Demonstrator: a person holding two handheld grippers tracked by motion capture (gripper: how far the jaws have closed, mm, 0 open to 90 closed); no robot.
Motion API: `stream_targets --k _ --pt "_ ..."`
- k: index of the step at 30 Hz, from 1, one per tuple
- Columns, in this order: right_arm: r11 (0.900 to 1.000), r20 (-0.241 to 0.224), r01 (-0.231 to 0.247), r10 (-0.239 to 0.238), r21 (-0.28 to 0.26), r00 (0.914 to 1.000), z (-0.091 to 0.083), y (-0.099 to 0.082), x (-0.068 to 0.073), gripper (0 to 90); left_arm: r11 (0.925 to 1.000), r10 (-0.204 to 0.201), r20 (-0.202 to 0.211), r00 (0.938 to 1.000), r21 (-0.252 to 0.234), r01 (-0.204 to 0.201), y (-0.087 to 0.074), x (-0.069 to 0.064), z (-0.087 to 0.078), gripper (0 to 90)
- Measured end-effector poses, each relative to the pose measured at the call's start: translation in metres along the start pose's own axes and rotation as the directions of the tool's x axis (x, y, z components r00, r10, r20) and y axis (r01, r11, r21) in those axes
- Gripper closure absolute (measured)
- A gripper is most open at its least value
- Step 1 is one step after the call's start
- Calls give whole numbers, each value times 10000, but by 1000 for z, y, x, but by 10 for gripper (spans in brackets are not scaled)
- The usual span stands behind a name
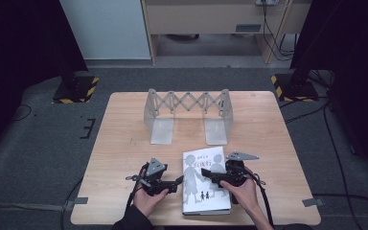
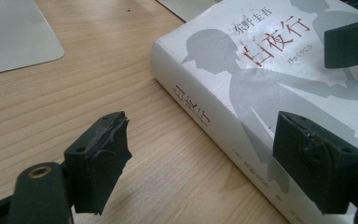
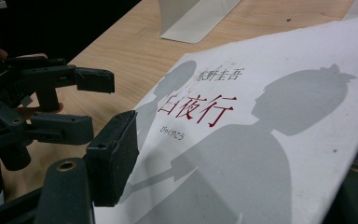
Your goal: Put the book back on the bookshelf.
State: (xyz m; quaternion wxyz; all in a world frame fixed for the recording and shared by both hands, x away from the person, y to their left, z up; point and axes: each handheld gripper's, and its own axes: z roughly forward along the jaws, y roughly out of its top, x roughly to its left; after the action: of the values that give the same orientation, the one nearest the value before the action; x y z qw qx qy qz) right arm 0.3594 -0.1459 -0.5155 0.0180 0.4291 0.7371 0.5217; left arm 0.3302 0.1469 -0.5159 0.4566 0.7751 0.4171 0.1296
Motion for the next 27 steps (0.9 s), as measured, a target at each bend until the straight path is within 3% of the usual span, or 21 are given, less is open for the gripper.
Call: stream_targets --k 16,17,27 --pt "9971 59 -752 752 100 9972 -2 3 -7 505 9988 -318 -9 9995 -381 317 3 6 -5 180" --pt "9946 31 -1039 1039 -43 9946 -4 5 -7 551 9984 -351 20 9994 -447 352 4 6 -6 181" --pt "9908 66 -1326 1328 -253 9911 -8 12 -1 642 9922 -558 495 9972 -1083 609 8 7 -8 192"
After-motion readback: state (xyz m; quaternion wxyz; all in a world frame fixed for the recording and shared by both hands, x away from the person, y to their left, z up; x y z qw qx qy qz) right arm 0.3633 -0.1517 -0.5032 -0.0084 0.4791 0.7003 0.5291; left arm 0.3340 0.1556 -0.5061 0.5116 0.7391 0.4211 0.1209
